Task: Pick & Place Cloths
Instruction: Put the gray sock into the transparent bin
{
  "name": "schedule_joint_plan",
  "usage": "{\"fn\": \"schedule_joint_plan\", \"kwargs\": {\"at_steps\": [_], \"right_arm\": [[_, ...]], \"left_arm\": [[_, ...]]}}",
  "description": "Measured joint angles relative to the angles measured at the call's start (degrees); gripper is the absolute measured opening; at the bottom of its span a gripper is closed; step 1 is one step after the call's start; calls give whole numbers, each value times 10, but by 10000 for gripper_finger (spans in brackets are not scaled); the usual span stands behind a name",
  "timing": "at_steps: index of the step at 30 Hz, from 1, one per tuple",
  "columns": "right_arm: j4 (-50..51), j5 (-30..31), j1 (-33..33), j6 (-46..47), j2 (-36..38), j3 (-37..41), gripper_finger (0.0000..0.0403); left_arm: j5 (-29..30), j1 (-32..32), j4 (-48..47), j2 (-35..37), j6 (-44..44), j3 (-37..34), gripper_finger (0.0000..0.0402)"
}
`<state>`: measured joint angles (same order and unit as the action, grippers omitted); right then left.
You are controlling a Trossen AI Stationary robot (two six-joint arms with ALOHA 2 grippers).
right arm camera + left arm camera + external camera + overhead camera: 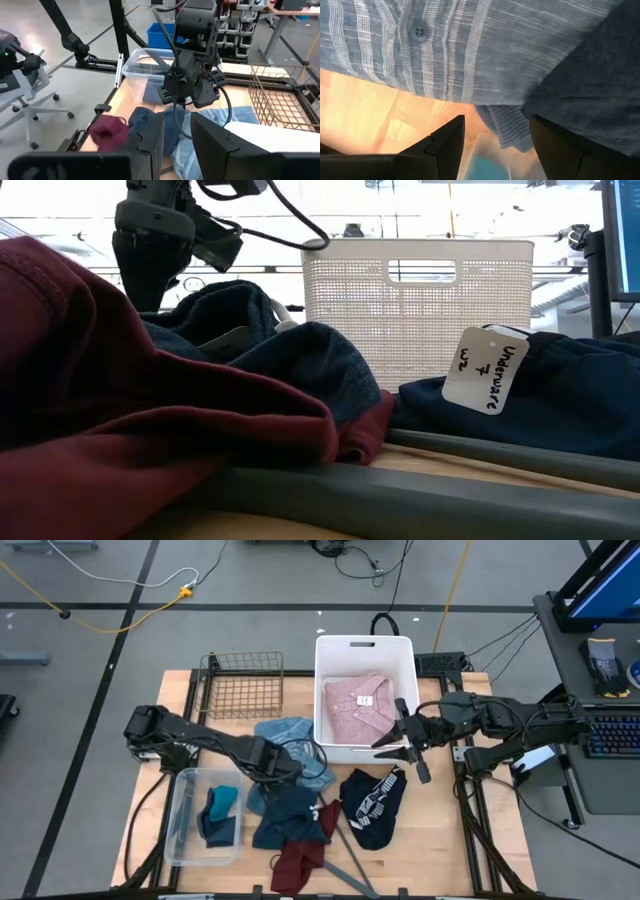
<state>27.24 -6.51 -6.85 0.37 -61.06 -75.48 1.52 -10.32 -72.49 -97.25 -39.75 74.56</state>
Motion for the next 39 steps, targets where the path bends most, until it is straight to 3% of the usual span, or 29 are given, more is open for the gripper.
{"fn": "schedule_joint_plan", "kwargs": {"at_steps": [20, 27, 39], "right_arm": [[9, -28, 0, 1, 0, 0, 89], [8, -28, 0, 0, 0, 0, 89], [5, -28, 0, 0, 0, 0, 89]], "left_arm": [[-43, 3, -27, -81, 21, -6, 227], [-25, 3, -60, -83, 25, -7, 227], [-25, 3, -19, -83, 5, -43, 227]]}}
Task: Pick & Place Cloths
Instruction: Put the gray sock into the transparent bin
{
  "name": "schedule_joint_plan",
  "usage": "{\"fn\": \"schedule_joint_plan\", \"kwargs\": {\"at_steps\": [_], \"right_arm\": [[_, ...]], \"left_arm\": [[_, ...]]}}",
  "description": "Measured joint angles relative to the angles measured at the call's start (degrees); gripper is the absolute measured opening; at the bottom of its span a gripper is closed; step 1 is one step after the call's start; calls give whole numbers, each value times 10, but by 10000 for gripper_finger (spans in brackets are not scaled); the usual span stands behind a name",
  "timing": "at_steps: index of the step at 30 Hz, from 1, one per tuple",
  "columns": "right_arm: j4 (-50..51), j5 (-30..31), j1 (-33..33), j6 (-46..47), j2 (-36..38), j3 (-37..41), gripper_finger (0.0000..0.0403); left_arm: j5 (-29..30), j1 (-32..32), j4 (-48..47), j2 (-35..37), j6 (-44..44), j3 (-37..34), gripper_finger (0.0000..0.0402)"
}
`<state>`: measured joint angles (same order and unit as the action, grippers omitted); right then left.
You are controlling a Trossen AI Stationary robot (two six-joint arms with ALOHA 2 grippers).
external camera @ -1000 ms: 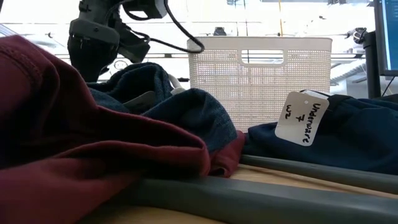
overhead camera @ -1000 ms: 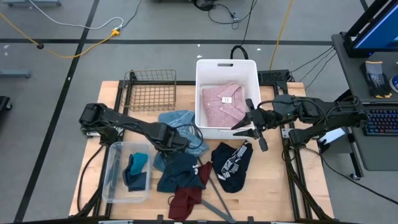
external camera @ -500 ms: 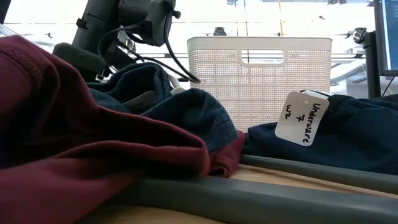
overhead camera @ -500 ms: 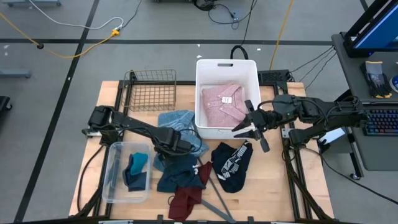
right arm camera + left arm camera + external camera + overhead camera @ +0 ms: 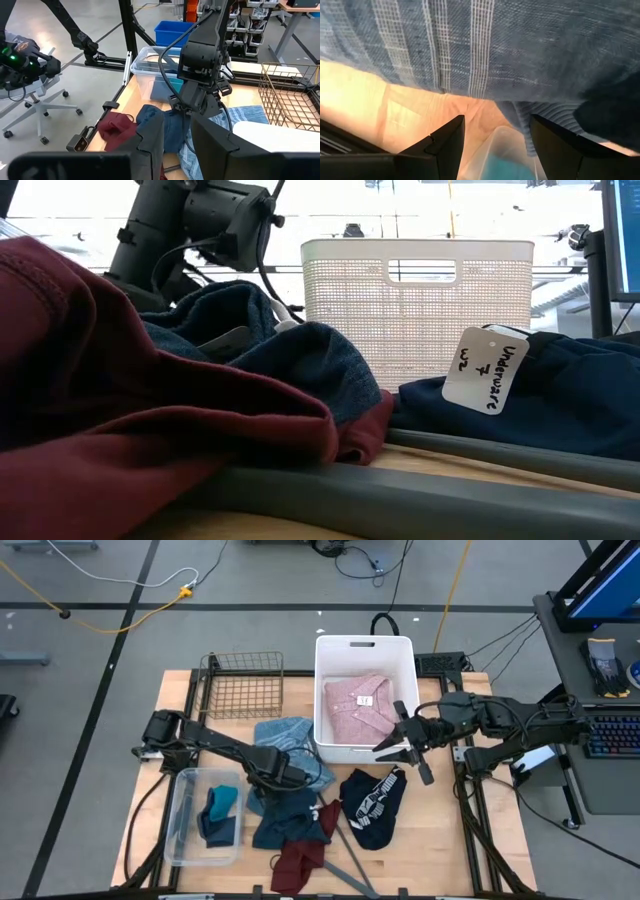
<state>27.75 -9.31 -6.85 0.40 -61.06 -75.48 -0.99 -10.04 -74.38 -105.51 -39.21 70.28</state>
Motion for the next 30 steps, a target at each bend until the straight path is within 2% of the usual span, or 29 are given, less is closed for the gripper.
{"fn": "schedule_joint_plan", "kwargs": {"at_steps": [9, 17, 24, 30], "right_arm": [[-6, 0, 0, 0, 0, 0, 89], [-6, 0, 0, 0, 0, 0, 89], [-5, 0, 0, 0, 0, 0, 89], [-5, 0, 0, 0, 0, 0, 89]], "left_arm": [[11, 0, 30, 0, 19, -1, 227], [10, 0, 34, -3, 2, -1, 227], [-38, 0, 42, -55, -1, -1, 227], [-51, 0, 43, -74, 2, 1, 227]]}}
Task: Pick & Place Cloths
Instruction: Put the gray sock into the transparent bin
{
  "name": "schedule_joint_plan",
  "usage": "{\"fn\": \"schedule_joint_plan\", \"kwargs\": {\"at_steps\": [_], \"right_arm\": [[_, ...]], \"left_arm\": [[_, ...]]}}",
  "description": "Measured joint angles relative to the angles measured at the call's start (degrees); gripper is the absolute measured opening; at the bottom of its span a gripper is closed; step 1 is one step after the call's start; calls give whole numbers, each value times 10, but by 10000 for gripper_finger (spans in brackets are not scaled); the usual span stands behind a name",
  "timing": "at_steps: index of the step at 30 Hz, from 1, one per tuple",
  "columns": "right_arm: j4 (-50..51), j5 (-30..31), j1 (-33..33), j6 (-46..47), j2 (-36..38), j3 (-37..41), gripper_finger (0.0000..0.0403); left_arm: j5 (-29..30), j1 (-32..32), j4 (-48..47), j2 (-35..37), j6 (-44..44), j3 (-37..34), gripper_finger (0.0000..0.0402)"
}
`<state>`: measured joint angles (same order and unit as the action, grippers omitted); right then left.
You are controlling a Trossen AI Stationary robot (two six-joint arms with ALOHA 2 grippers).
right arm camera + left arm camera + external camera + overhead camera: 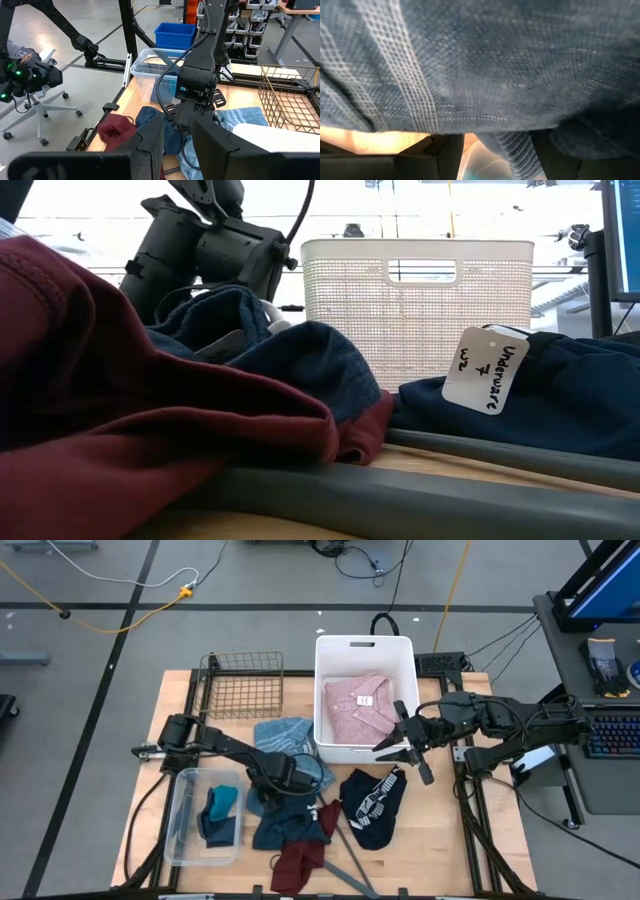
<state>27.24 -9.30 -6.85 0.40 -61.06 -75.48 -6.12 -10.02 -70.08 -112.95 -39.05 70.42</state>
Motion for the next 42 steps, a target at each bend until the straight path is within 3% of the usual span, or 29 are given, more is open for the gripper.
{"fn": "schedule_joint_plan", "kwargs": {"at_steps": [5, 15, 23, 35, 42], "right_arm": [[0, 0, 0, 0, 0, 0, 89], [0, 0, 0, -12, 0, 0, 89], [0, 0, 0, -13, 0, 0, 89], [0, 0, 0, -17, 0, 0, 89], [0, 0, 0, -20, 0, 0, 89]], "left_arm": [[-1, 0, 1, -1, 9, -1, 197], [-3, -1, 26, -3, -1, 5, 14], [2, 0, 20, 38, -28, 11, 7], [3, 0, -7, 166, -141, 12, 4], [52, -1, -8, 241, -199, 12, 3]]}}
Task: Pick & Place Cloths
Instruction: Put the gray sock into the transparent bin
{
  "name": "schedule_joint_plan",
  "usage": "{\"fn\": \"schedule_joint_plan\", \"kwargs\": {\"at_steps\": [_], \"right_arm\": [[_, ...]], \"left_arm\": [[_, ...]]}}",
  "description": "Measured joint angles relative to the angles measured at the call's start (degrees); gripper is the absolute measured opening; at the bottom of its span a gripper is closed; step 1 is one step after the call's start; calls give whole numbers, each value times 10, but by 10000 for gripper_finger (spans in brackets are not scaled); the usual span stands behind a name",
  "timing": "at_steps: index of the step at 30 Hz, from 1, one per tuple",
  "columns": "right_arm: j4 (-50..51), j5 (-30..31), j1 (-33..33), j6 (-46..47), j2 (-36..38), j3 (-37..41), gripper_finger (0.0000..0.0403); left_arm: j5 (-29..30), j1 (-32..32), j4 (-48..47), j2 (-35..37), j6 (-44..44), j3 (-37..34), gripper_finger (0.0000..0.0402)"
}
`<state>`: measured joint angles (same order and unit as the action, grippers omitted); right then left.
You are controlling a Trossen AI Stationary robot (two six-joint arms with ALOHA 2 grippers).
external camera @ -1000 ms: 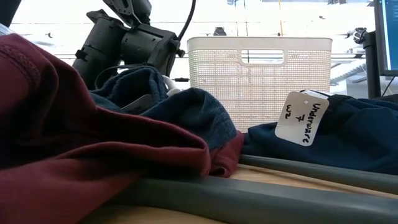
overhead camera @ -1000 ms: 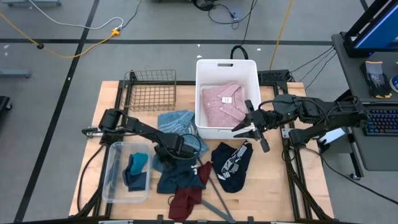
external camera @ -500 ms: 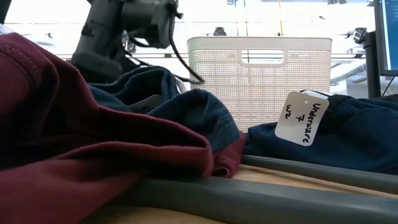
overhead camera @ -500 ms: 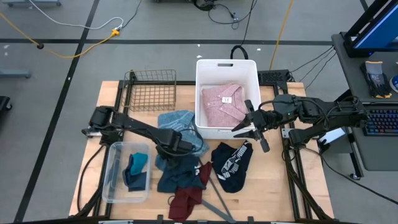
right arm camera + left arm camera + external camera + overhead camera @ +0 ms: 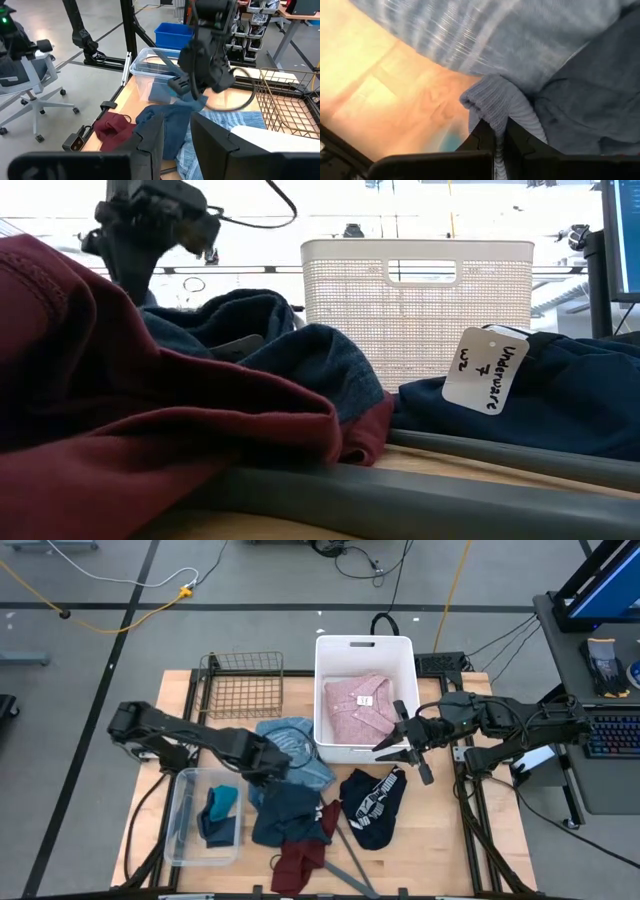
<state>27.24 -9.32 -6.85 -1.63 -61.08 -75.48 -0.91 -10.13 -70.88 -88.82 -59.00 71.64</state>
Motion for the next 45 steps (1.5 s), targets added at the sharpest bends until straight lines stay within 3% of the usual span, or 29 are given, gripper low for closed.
{"fn": "schedule_joint_plan", "kwargs": {"at_steps": [13, 25, 35, 40, 45], "right_arm": [[0, 0, 0, -6, 0, 0, 89], [-4, 3, 0, -12, 0, 0, 89], [-35, 11, 0, -15, 0, 0, 89], [-35, 78, 0, -23, 0, 0, 89], [-35, 147, 0, -27, 0, 0, 89]], "left_arm": [[99, -2, 45, 106, -56, 0, 1], [151, -8, 165, 206, -7, 0, 1], [100, -55, 186, 316, 16, 0, 0], [63, -94, 178, 356, 1, 0, 0], [-13, -126, 152, 381, -71, 0, 0]]}}
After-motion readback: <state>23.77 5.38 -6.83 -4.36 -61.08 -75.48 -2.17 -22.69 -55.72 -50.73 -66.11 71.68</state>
